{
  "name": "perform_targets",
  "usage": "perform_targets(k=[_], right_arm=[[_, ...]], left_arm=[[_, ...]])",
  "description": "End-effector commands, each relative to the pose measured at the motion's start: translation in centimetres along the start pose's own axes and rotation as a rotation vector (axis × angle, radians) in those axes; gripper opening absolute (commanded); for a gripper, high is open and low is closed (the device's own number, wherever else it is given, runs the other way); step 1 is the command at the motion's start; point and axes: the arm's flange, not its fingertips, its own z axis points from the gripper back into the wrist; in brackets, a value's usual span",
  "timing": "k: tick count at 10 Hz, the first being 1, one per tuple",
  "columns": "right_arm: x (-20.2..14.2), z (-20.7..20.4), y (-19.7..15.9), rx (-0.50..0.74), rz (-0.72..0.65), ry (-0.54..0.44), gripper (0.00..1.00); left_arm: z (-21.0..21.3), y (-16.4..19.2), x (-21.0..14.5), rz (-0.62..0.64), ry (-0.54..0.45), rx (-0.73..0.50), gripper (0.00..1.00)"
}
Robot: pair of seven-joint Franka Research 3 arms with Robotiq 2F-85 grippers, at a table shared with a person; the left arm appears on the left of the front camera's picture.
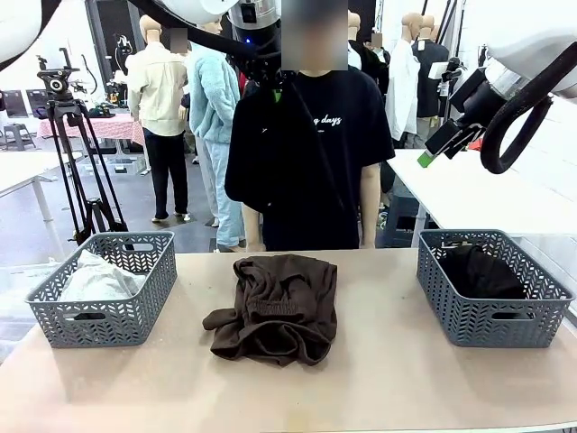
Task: Sort the tops and bottoms.
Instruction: Sort the clothes according to human instructions.
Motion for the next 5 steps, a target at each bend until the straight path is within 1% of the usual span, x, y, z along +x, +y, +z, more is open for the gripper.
perform_targets(k=[1, 5], right_arm=[[0.26, -0.01, 0.04, -0.013, -0.013, 0.019, 1.0], [0.26, -0.01, 0.04, -0.013, -0.013, 0.019, 1.0]], left_arm=[[0.67, 0.21, 0.17, 0.001, -0.015, 0.0, 0.0], [0.67, 0.21, 0.17, 0.001, -0.015, 0.0, 0.0]])
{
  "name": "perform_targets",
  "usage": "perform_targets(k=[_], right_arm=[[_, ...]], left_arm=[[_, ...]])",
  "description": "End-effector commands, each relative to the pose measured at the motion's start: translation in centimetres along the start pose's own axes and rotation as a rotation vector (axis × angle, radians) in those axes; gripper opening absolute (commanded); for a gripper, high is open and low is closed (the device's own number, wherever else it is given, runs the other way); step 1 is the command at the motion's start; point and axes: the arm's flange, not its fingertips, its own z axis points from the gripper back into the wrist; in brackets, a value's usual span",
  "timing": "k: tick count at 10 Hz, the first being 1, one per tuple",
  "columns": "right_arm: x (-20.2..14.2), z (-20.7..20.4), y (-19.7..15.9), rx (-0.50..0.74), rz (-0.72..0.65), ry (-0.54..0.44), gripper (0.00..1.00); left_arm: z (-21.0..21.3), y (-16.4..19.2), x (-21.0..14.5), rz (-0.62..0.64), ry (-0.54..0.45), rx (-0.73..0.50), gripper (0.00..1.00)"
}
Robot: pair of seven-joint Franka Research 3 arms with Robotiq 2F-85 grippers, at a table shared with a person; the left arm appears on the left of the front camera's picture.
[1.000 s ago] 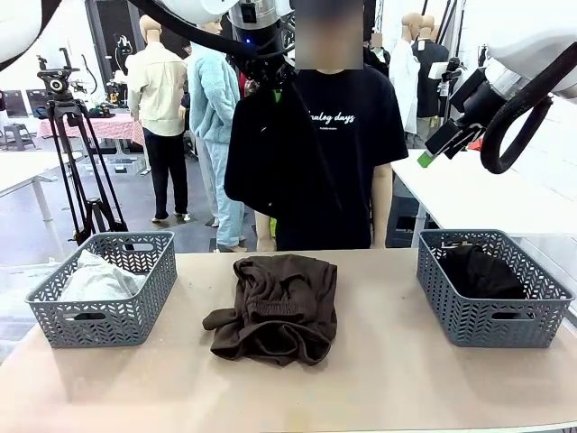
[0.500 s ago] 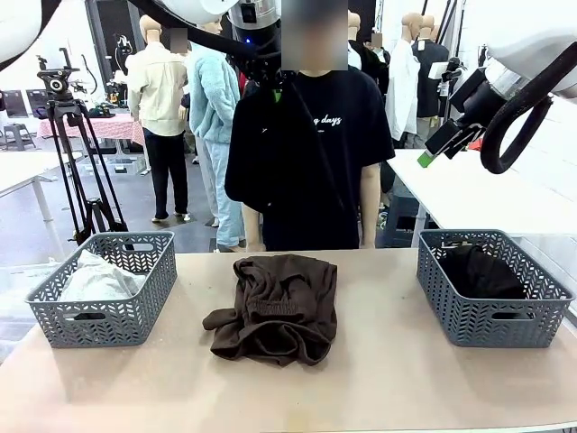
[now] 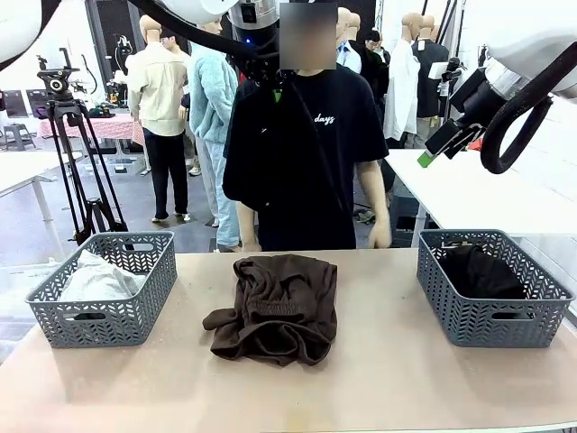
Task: Sort the tops and bottoms.
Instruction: Sort the clothes according to human instructions.
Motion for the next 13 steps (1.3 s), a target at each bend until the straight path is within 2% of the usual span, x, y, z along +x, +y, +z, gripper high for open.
perform_targets(k=[1, 13], right_arm=[[0.26, -0.01, 0.04, -0.013, -0.013, 0.019, 1.0], [0.26, -0.01, 0.04, -0.013, -0.013, 0.019, 1.0]], left_arm=[[0.66, 0.21, 0.17, 0.001, -0.015, 0.0, 0.0], [0.66, 0.21, 0.17, 0.001, -0.015, 0.0, 0.0]])
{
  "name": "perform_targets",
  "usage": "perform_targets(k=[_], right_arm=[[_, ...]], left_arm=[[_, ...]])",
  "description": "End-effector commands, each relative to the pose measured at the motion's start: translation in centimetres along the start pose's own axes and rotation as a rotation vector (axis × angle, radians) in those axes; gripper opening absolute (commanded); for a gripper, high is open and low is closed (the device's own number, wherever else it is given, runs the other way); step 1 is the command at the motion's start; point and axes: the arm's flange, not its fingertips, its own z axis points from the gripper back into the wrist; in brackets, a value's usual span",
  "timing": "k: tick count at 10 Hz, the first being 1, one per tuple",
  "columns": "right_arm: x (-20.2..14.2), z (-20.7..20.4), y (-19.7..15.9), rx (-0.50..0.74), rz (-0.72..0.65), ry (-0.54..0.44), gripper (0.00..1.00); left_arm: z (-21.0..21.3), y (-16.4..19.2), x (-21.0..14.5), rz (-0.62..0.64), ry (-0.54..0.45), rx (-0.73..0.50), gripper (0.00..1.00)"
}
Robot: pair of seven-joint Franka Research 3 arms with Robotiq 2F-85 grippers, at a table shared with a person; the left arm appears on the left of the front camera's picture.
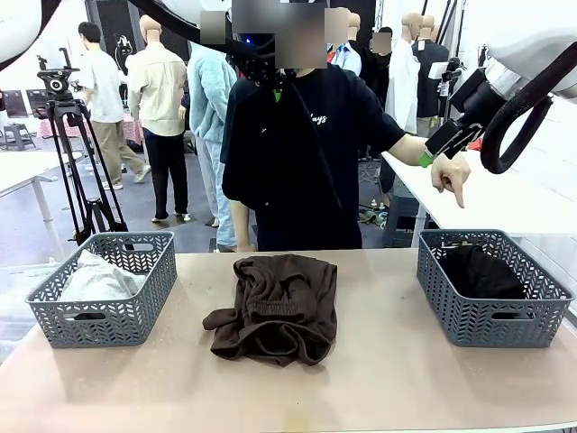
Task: Sort the tops and bottoms.
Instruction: Sort the clothes according to human instructions.
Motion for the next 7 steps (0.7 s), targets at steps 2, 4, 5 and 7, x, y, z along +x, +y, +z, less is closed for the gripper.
perform_targets(k=[2, 4, 5, 7], right_arm=[[0.3, 0.0, 0.0, -0.013, -0.013, 0.019, 1.0], [0.0, 0.0, 0.0, 0.0, 0.0, 0.0, 1.0], [-1.3, 2.2, -0.2, -0.04, -0.011, -0.023, 1.0], [-4.0, 5.2, -1.1, -0.092, -0.047, -0.055, 1.0]], left_arm=[[0.7, 0.2, 0.2, 0.001, -0.015, 0.0, 0.0], [0.7, 0.2, 0.2, 0.001, -0.015, 0.0, 0.0], [0.7, 0.2, 0.2, 0.001, -0.015, 0.0, 0.0], [0.7, 0.2, 0.2, 0.001, -0.015, 0.0, 0.0]])
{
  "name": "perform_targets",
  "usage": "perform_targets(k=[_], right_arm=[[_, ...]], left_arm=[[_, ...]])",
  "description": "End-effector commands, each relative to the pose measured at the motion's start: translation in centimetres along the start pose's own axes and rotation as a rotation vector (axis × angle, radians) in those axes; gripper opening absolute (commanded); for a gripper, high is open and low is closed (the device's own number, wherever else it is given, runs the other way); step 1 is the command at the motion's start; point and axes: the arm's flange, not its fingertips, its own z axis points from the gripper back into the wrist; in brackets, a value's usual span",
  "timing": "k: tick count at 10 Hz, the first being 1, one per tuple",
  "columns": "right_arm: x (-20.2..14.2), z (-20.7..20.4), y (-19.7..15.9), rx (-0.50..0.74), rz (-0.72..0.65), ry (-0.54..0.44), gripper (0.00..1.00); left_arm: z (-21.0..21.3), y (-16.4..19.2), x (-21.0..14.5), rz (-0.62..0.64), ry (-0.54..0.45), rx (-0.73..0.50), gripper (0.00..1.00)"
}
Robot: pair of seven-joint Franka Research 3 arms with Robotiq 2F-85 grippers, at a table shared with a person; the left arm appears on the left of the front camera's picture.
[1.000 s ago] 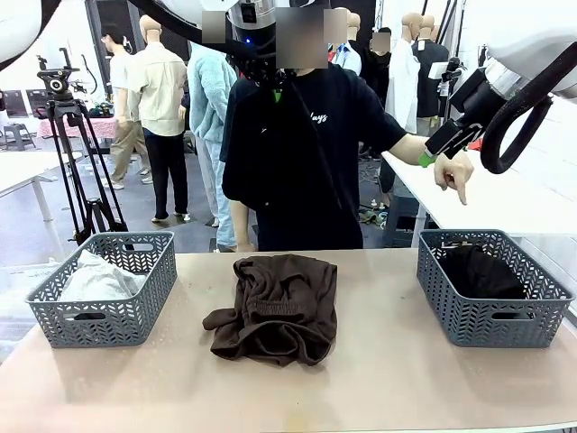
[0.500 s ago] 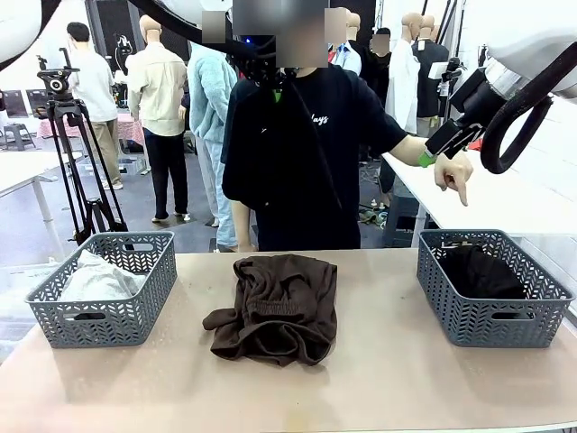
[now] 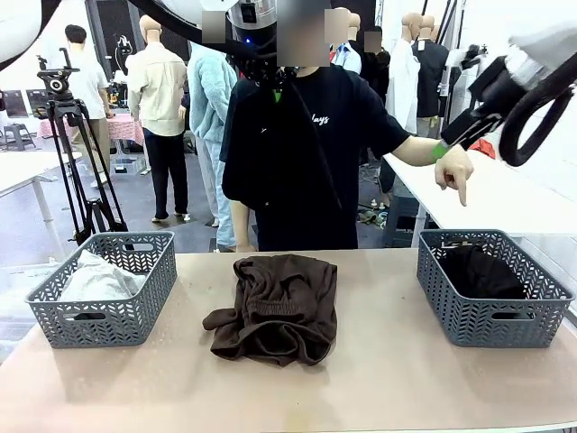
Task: Sort the tops and bottoms.
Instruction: Sort the clothes according to human instructions.
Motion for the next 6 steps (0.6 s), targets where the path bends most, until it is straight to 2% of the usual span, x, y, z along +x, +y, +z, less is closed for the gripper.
perform_targets(k=[1, 2, 3, 6], right_arm=[[-3.0, 2.4, -0.8, -0.065, -0.035, -0.021, 1.0], [-3.4, 3.6, -1.4, -0.087, -0.045, -0.045, 1.0], [-3.8, 4.6, -1.8, -0.101, -0.065, -0.069, 1.0], [-5.6, 7.0, -2.9, -0.123, -0.153, -0.104, 1.0]], left_arm=[[0.6, 0.2, 0.2, 0.001, -0.015, 0.0, 0.0], [0.0, 0.0, 0.0, 0.0, 0.0, 0.0, 0.0], [2.1, -0.4, 0.7, 0.012, -0.026, -0.016, 0.0], [1.1, -7.4, 6.8, -0.083, -0.153, -0.188, 0.0]])
